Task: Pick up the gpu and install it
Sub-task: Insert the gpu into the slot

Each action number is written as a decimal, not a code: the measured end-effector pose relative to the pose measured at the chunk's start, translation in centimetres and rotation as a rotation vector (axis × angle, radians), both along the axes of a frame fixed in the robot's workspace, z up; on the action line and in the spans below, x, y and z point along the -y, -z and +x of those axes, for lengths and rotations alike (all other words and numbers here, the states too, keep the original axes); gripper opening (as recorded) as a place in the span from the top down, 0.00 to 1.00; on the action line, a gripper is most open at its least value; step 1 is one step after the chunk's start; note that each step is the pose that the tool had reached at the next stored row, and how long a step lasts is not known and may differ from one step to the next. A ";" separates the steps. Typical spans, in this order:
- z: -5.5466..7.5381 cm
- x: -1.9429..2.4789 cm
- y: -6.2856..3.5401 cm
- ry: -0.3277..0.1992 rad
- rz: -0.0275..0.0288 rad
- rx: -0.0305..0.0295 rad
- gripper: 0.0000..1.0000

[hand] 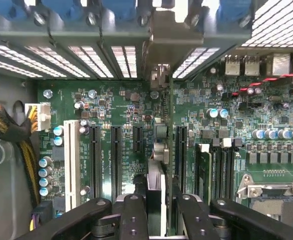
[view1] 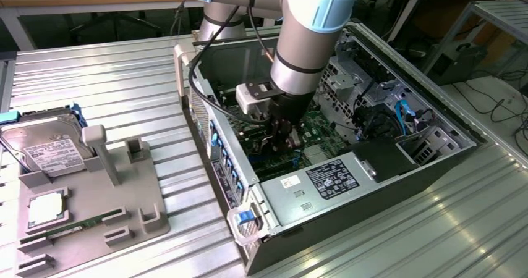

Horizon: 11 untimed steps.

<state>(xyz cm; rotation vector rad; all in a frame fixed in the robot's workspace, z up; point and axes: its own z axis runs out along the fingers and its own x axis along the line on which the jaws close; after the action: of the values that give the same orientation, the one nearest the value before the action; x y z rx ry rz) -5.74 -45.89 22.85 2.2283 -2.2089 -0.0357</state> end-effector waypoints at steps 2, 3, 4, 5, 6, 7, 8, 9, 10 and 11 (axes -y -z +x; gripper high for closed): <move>0.0 0.00 0.17 0.000 -0.0001 0.0000 0.73; 0.0 0.00 0.19 0.000 0.0003 0.0002 0.73; 0.0 -0.02 0.23 0.000 0.0011 0.0006 0.73; 0.0 -0.02 0.23 0.000 0.0012 0.0006 0.73; 0.0 -0.02 0.23 0.000 0.0012 0.0006 0.73; 0.0 -0.02 0.23 0.000 0.0011 0.0009 0.73; 0.0 -0.02 0.23 0.000 0.0013 0.0018 0.73; 0.0 -0.02 0.17 0.000 0.0014 0.0043 0.73; 0.0 -0.07 0.23 0.000 0.0048 0.0087 0.71; 0.0 -0.06 0.20 0.000 0.0042 0.0094 0.71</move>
<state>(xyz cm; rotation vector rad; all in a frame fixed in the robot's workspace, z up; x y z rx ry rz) -5.73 -45.83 22.66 2.2354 -2.2155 -0.0300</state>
